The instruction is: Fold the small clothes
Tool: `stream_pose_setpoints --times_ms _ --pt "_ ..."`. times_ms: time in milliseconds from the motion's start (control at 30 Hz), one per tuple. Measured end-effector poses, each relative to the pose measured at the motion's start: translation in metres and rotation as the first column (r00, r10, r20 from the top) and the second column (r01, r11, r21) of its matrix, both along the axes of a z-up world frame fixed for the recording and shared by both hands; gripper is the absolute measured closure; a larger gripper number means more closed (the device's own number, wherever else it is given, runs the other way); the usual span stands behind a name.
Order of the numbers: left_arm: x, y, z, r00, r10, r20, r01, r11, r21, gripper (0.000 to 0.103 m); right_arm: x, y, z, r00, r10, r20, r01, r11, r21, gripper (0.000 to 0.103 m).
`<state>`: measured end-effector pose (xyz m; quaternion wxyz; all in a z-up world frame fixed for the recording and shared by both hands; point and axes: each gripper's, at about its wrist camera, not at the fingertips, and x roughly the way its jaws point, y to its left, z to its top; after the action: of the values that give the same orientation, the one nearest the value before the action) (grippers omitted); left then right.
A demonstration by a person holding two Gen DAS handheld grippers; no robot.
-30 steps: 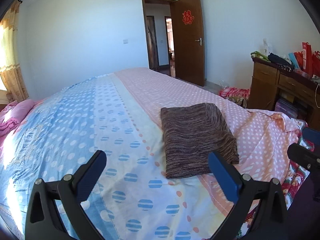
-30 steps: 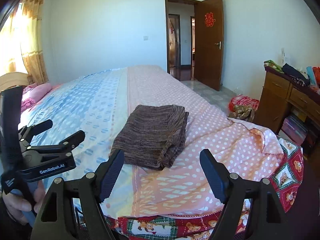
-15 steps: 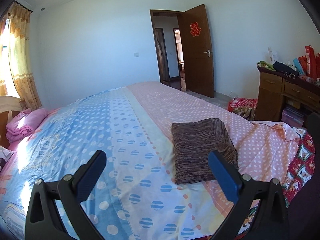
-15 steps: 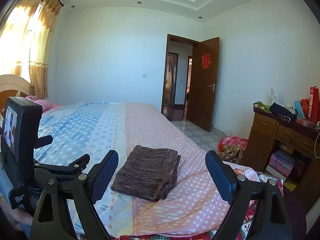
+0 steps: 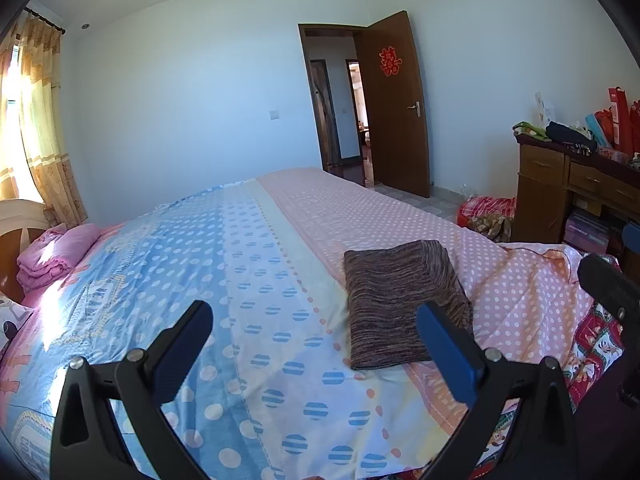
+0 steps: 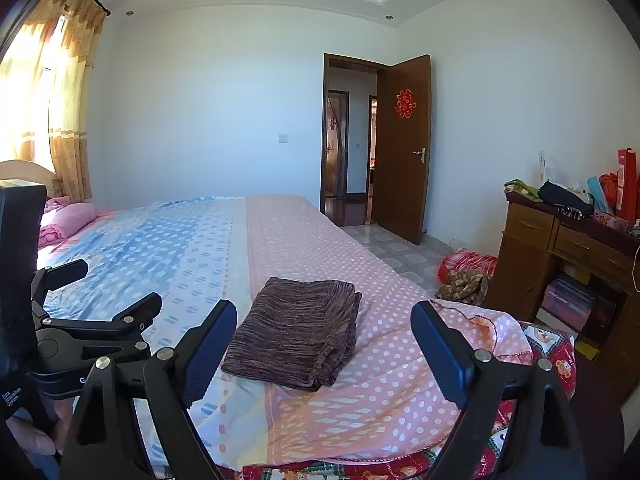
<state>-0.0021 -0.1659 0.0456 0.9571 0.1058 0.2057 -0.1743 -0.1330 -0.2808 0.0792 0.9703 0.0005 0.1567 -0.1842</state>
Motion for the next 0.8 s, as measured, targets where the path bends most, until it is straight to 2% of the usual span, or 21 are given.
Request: stream_pose_setpoints --times_ms 800 --pt "-0.0026 0.0000 0.0000 1.000 -0.003 0.002 0.003 1.000 0.005 0.000 -0.0021 -0.0064 -0.0014 1.000 0.007 -0.006 -0.007 1.000 0.019 0.013"
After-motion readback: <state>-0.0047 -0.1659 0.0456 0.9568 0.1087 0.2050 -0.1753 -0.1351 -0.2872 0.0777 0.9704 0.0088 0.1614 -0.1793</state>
